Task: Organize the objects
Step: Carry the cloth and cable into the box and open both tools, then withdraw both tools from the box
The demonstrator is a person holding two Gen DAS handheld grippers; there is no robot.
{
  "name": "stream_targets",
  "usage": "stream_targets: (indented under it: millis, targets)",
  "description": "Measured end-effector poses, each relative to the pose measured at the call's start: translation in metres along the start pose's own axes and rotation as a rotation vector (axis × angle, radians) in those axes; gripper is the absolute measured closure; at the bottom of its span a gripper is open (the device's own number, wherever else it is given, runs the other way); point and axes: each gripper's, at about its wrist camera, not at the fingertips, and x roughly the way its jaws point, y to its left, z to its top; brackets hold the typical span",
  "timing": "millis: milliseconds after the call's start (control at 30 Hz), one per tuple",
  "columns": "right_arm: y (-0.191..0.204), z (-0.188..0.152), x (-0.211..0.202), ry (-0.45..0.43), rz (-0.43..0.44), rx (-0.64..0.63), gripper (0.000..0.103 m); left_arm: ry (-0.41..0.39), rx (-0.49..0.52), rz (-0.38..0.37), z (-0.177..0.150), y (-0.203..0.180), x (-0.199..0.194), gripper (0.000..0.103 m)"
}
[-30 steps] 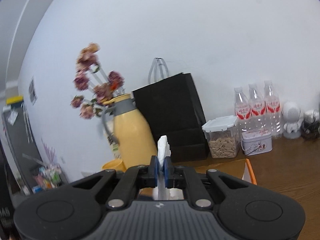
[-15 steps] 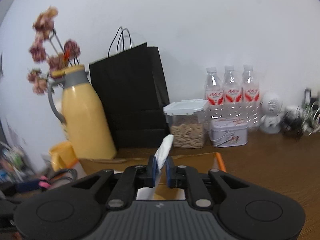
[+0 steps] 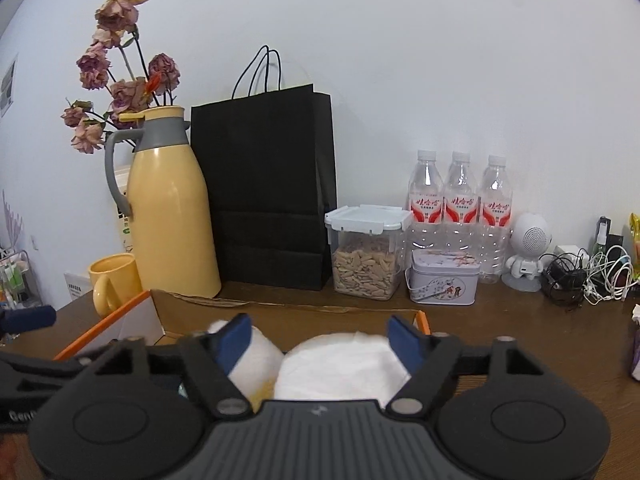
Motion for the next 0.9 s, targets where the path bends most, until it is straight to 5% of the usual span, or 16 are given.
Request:
stream_targets:
  millis: [900]
  targets:
    - [0.015,-0.007,-0.074,-0.027,0.008,-0.052,0.004,-0.033,-0.022,-0.043,-0.003,0.013,-0.059,0.000]
